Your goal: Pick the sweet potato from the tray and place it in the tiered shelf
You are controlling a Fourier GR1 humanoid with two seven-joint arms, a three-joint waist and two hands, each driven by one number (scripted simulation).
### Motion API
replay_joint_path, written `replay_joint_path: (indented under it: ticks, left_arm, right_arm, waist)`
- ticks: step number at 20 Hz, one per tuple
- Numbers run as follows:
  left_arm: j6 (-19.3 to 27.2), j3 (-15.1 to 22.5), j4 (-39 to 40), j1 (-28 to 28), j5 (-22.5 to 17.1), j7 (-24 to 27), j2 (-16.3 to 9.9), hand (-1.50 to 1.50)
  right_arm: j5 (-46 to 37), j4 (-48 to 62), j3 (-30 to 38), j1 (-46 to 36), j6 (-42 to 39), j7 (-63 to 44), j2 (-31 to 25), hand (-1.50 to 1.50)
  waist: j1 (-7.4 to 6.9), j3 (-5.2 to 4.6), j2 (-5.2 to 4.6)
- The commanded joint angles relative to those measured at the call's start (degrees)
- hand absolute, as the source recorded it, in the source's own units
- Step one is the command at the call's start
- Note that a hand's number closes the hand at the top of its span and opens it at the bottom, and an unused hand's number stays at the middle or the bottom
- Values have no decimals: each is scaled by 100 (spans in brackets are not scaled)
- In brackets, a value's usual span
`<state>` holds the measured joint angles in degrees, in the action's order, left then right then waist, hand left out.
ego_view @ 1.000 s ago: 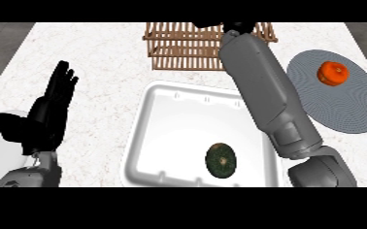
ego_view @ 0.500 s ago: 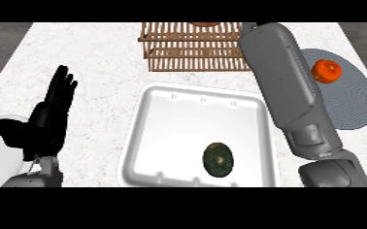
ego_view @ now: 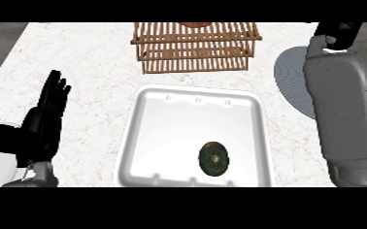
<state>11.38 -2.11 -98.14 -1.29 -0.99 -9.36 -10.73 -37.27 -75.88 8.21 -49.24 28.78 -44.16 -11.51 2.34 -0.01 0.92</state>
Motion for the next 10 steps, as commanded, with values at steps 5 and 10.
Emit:
replay_joint_path:
  ticks: [5,10]
  left_arm:
    - [-60,-19,-91,-256,3,-255,-16,0]
    - [-250,-156,-182,-14,-55,-54,-90,0]
  right_arm:
    - [867,-2795,319,1913,-1077,-404,-573,-150]
    - [1352,-3789,540,2878,-1442,-227,-637,-150]
  waist:
    - [-131,3,-63]
    - [-196,2,-74]
